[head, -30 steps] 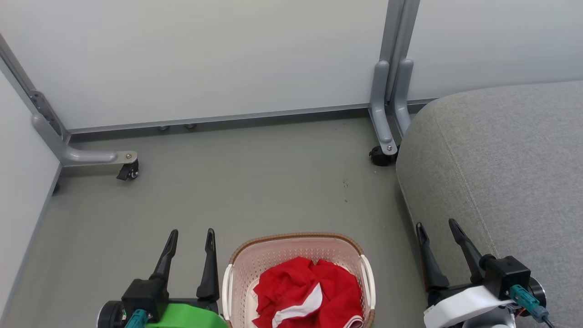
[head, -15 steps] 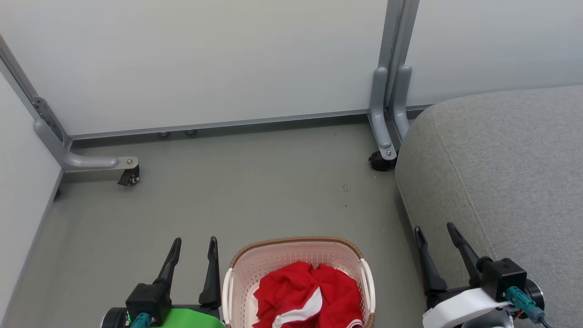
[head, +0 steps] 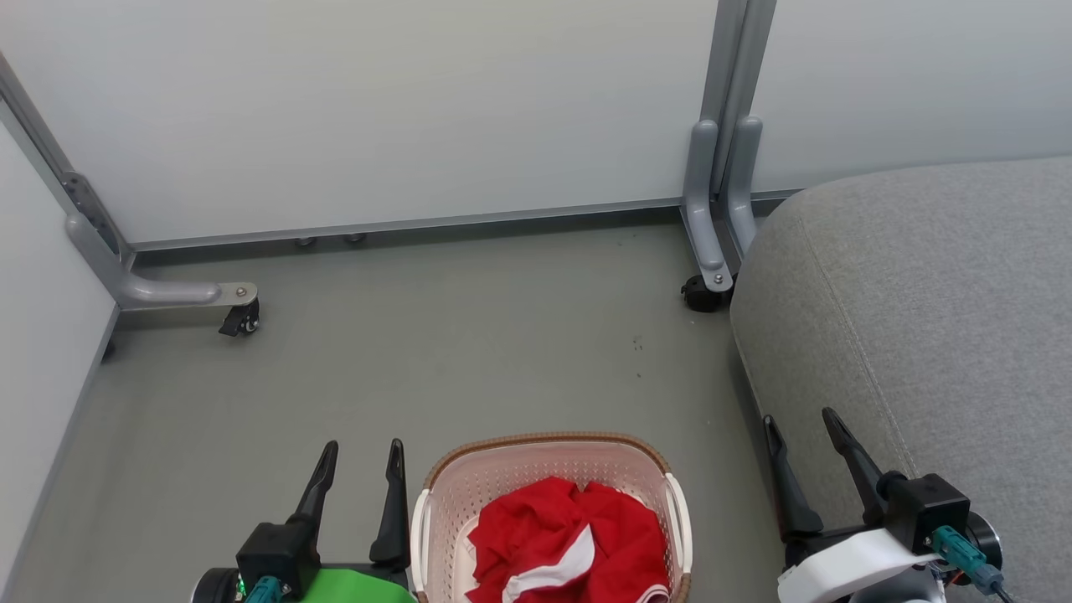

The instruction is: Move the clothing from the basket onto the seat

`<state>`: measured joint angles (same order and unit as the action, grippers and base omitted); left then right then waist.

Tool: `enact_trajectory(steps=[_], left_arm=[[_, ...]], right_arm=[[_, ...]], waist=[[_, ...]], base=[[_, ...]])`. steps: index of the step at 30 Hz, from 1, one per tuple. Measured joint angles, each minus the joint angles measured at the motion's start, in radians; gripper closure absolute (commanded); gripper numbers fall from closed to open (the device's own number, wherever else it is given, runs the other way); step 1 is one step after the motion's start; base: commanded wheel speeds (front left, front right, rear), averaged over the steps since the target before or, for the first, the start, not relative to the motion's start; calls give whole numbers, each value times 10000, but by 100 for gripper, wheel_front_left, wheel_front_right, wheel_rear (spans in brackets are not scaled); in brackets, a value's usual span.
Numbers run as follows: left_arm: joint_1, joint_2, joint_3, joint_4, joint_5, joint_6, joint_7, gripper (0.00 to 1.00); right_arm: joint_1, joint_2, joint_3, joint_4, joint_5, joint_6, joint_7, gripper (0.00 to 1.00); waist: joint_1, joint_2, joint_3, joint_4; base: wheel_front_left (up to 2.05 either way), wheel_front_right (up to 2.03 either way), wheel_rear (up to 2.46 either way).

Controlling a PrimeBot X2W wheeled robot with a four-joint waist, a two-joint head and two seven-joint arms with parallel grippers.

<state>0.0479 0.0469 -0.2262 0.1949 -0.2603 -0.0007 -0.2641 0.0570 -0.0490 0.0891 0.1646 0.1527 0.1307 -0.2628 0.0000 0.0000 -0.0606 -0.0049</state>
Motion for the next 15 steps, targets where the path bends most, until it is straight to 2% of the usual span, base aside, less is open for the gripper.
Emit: enact_trajectory(steps=[5, 15], left_arm=[[0, 0, -42, 65, 15, 0, 0, 0], [-601, 6, -600, 667, 244, -38, 0, 0]], right_arm=[[0, 0, 0, -59, 6, 0, 0, 0], [-331, 4, -740, -184, -259, 0, 0, 0]], waist=[[0, 0, 97, 5], [0, 0, 812, -6]], base=[[0, 0, 0], [0, 0, 0]])
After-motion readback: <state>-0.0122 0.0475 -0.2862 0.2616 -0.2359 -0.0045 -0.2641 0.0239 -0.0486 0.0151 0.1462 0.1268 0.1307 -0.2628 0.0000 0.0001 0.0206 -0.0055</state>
